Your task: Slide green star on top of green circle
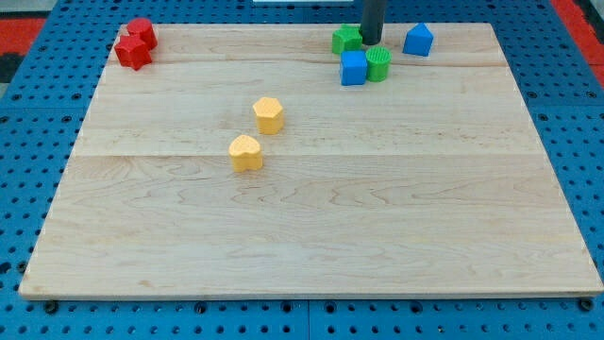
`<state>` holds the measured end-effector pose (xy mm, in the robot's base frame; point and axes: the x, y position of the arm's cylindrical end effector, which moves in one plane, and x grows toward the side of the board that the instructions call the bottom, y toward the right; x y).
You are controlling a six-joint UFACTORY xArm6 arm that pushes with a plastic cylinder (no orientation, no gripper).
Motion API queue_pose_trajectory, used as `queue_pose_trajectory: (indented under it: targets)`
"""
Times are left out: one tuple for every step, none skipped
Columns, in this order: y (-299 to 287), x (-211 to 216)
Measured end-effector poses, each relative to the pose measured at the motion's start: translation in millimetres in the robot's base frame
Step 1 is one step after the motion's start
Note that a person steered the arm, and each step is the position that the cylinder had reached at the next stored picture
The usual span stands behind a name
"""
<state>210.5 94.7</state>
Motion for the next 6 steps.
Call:
queue_pose_trajectory:
  targets:
    - [0, -17]
    - [-69, -16]
    - [-74, 0]
    - [-19, 4]
    - [-22, -1]
    - [5, 23]
